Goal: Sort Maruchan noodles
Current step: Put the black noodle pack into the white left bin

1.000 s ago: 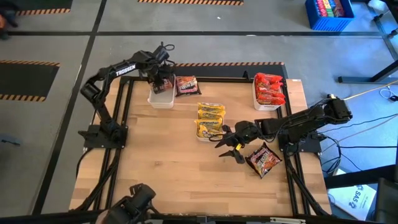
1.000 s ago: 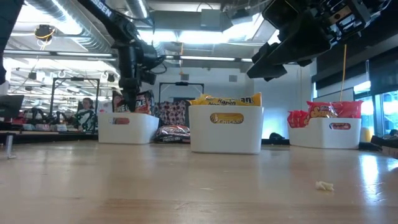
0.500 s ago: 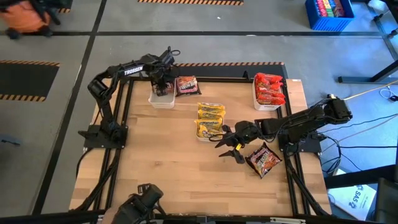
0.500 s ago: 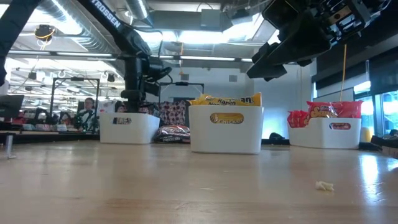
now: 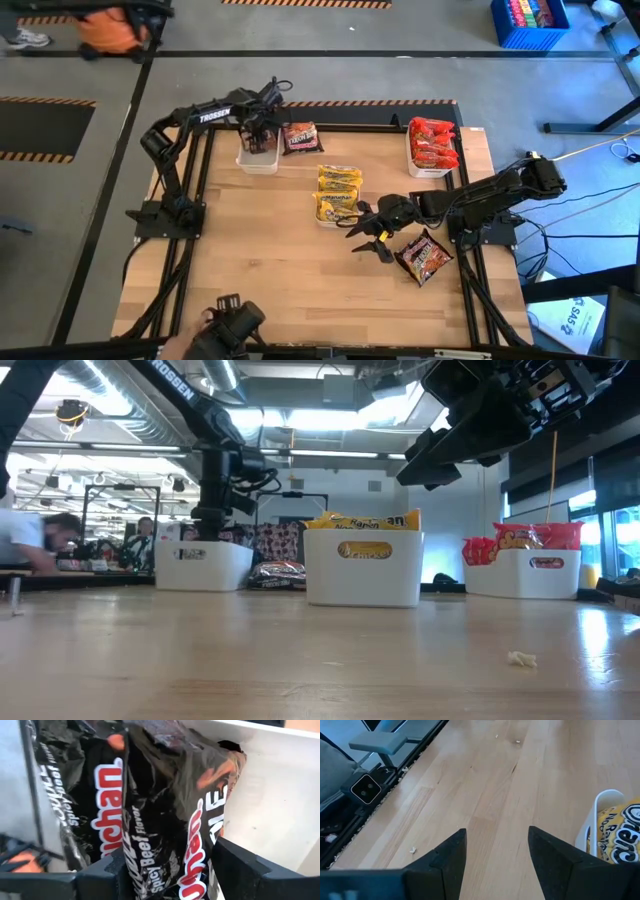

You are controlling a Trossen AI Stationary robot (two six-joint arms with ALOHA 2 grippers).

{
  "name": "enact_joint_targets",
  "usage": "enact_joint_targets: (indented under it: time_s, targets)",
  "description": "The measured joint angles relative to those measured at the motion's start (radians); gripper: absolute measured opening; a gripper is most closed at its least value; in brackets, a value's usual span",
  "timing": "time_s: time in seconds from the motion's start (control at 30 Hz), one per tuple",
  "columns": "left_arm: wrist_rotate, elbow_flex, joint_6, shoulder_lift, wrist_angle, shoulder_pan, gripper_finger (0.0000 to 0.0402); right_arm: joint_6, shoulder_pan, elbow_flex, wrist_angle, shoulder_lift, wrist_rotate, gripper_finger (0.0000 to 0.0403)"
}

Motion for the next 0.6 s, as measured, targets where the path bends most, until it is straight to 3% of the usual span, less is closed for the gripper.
enact_joint_targets:
  time_s: [0.4, 0.6]
  targets:
    - [-0.013, 0.001, 0.001, -0.037, -0.01, -0.037, 0.0211, 0.0, 0.0, 0.0, 0.004, 0.0, 0.0, 0.0193]
    - [-0.015, 0.001, -0.004, -0.14, 0.0, -0.039, 0.0211, 0.0, 0.0, 0.0, 0.005, 0.0, 0.001, 0.0193]
